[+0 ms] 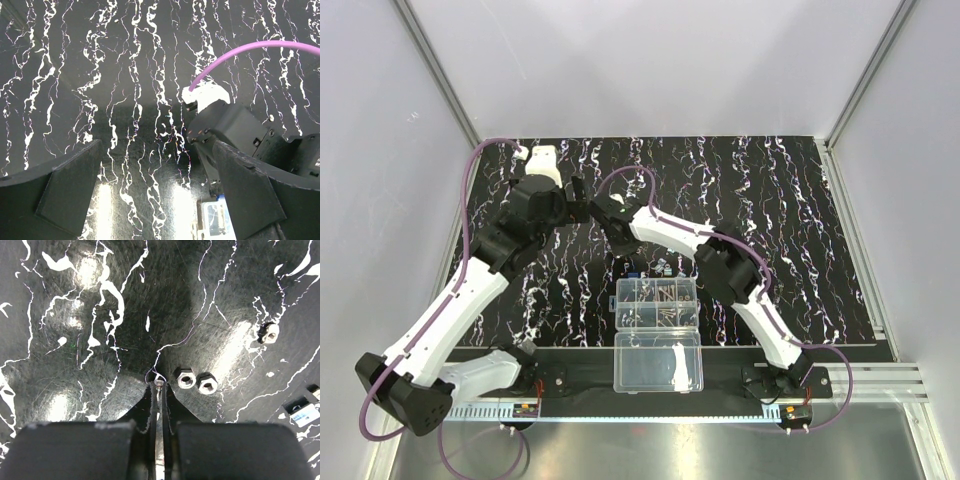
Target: Sort the screws and nuts into containers
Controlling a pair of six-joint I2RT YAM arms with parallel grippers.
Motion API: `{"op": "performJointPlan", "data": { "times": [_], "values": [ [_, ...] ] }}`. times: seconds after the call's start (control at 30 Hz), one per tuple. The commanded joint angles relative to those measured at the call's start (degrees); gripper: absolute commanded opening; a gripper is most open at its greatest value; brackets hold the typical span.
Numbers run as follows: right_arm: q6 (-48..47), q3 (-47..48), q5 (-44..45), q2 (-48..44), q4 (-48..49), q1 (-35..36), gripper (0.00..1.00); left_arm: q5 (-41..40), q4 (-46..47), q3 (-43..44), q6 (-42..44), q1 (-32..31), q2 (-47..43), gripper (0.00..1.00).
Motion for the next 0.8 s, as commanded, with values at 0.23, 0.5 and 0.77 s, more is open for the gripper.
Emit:
{"op": "performJointPlan", "data": {
  "times": [0.23,0.5,0.77],
  "values": [
    [1.64,-5.1,-8.13,-6.73,7.52,-1.3,0.0,-2.88,1.76,2.29,0.78,-0.21,-2.19,0.99],
    [2.86,-14.49,-12.01,-19.91,15.34,-4.64,0.0,-2.18,1.85,2.29,0.6,-0.21,-2.54,0.99],
    [3.21,-26.33,-13.66,-29.84,10.33,-5.08,0.0,-1.57,1.68,2.47,0.34,-0.13,-2.54,0.99]
  ]
}}
